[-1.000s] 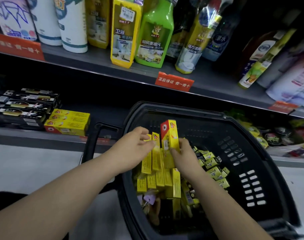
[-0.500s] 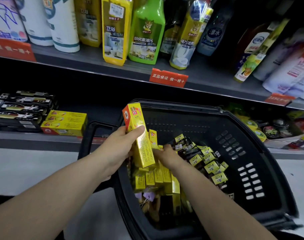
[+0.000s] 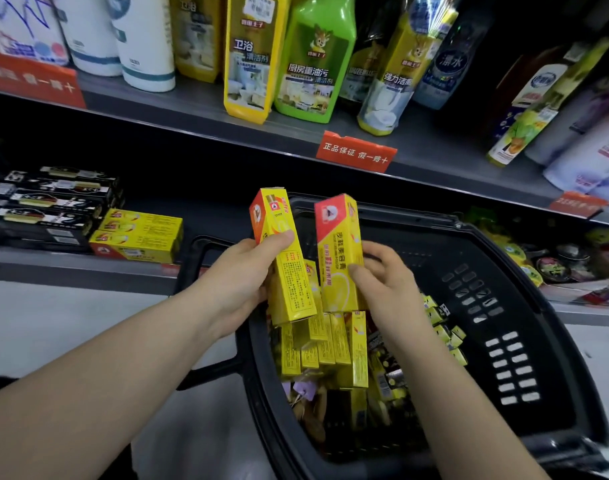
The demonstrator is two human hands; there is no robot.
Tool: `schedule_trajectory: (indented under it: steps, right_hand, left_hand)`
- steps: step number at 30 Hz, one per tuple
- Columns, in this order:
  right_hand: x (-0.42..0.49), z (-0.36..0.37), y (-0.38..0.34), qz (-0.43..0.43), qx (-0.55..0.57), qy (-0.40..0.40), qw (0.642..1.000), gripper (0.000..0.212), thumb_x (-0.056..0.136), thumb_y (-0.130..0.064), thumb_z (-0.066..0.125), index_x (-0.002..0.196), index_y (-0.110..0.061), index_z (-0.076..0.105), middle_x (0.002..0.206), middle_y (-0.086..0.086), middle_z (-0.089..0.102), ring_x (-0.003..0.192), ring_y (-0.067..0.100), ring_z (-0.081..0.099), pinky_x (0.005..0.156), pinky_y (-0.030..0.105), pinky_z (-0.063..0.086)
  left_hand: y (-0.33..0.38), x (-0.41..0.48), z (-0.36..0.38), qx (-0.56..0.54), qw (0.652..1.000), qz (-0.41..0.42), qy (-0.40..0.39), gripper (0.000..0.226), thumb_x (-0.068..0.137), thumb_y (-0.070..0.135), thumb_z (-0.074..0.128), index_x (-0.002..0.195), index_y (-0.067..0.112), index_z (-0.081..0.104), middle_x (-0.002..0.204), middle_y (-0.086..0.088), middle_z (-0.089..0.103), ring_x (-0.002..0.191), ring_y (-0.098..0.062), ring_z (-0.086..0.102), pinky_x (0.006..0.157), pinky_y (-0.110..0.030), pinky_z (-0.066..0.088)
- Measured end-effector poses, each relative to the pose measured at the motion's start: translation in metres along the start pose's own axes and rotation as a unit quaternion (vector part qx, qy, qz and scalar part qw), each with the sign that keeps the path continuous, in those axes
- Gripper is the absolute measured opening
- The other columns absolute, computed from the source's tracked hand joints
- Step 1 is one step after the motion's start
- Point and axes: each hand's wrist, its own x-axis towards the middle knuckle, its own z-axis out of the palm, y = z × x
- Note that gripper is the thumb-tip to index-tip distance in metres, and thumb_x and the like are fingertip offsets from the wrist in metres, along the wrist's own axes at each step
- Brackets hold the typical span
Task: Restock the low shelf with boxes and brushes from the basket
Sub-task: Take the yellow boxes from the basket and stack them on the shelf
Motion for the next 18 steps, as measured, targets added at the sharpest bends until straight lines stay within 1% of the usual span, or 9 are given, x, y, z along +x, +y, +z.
schedule_trajectory:
  steps: [2, 4, 7, 8, 10, 12, 14, 16, 18]
  right_hand:
    - [-0.008, 0.005, -0.018, -0.045, 0.009, -0.034, 0.998, 0.023, 0.089, -0.021, 0.060, 0.109, -0.032, 0.056, 0.096, -0.012, 0.073, 0.083, 0.006, 0.070, 0.066, 0.020, 0.057]
    - [-0.015, 0.015, -0.029, -0.081, -0.027, -0.060, 0.995, 0.029, 0.088, -0.022, 0.063, 0.114, -0.033, 0.056, 0.102, -0.013, 0.071, 0.092, 0.001, 0.067, 0.076, 0.021, 0.056]
    - [-0.017, 0.025, -0.033, -0.116, -0.061, -0.115, 0.985, 0.027, 0.095, -0.025, 0.053, 0.118, -0.037, 0.056, 0.111, -0.020, 0.066, 0.105, -0.002, 0.060, 0.088, 0.017, 0.050]
    - [-0.013, 0.022, -0.031, -0.095, -0.033, -0.118, 0.988, 0.023, 0.097, -0.025, 0.048, 0.112, -0.037, 0.061, 0.107, -0.019, 0.067, 0.104, 0.000, 0.061, 0.086, 0.016, 0.050]
    - [0.004, 0.014, -0.017, -0.033, -0.027, -0.071, 0.997, 0.024, 0.097, -0.025, 0.044, 0.099, -0.034, 0.066, 0.100, -0.015, 0.068, 0.101, 0.007, 0.063, 0.082, 0.020, 0.052]
    - [0.023, 0.009, 0.007, 0.039, -0.155, -0.038, 0.986, 0.018, 0.095, -0.026, 0.050, 0.109, -0.025, 0.061, 0.109, -0.010, 0.064, 0.103, 0.011, 0.059, 0.081, 0.022, 0.048]
    - [0.032, 0.017, 0.034, 0.145, -0.275, -0.098, 0.945, 0.048, 0.092, -0.032, 0.057, 0.133, -0.014, 0.041, 0.129, 0.005, 0.053, 0.108, 0.020, 0.055, 0.082, 0.028, 0.045]
    - [0.032, 0.034, 0.056, 0.223, -0.293, -0.145, 0.918, 0.065, 0.088, -0.035, 0.061, 0.139, -0.008, 0.029, 0.135, 0.012, 0.048, 0.113, 0.025, 0.052, 0.081, 0.028, 0.042]
    - [0.031, 0.044, 0.067, 0.223, -0.284, -0.131, 0.923, 0.056, 0.087, -0.029, 0.063, 0.131, -0.007, 0.037, 0.125, 0.011, 0.054, 0.101, 0.022, 0.054, 0.074, 0.028, 0.041]
  left_hand:
    - [0.001, -0.001, 0.003, -0.012, 1.000, -0.002, -0.005, 0.033, 0.089, 0.034, 0.057, 0.111, 0.009, 0.057, 0.077, 0.002, 0.075, 0.073, -0.011, 0.072, 0.057, -0.026, 0.057]
    - [0.001, -0.001, 0.006, -0.019, 1.000, 0.004, -0.011, 0.037, 0.086, 0.036, 0.060, 0.113, 0.011, 0.060, 0.089, 0.000, 0.075, 0.081, -0.014, 0.072, 0.066, -0.030, 0.057]
    - [0.001, -0.003, 0.005, 0.008, 0.999, 0.031, 0.010, 0.049, 0.071, 0.041, 0.068, 0.113, 0.017, 0.062, 0.092, 0.002, 0.075, 0.082, -0.013, 0.072, 0.066, -0.027, 0.055]
    - [0.002, -0.003, 0.002, 0.016, 0.999, 0.038, 0.018, 0.047, 0.069, 0.041, 0.070, 0.110, 0.018, 0.063, 0.089, 0.004, 0.075, 0.079, -0.011, 0.072, 0.061, -0.023, 0.055]
    - [0.003, -0.004, -0.003, 0.016, 0.999, 0.035, 0.026, 0.036, 0.073, 0.036, 0.071, 0.106, 0.021, 0.064, 0.085, 0.006, 0.075, 0.075, -0.009, 0.072, 0.055, -0.020, 0.053]
    - [0.003, -0.005, -0.009, 0.013, 0.999, 0.022, 0.034, 0.033, 0.075, 0.033, 0.071, 0.105, 0.021, 0.064, 0.085, 0.006, 0.075, 0.075, -0.009, 0.072, 0.060, -0.024, 0.052]
    - [0.003, -0.007, -0.013, 0.014, 0.999, 0.015, 0.039, 0.033, 0.075, 0.031, 0.071, 0.105, 0.019, 0.065, 0.084, 0.005, 0.075, 0.074, -0.010, 0.072, 0.061, -0.026, 0.051]
    - [0.005, -0.009, -0.017, 0.014, 0.999, 0.007, 0.038, 0.032, 0.076, 0.029, 0.071, 0.105, 0.018, 0.065, 0.083, 0.004, 0.076, 0.073, -0.011, 0.072, 0.058, -0.024, 0.052]
    - [0.007, -0.010, -0.023, 0.015, 0.999, -0.002, 0.038, 0.029, 0.078, 0.028, 0.071, 0.105, 0.017, 0.066, 0.083, 0.002, 0.076, 0.073, -0.012, 0.072, 0.060, -0.027, 0.052]
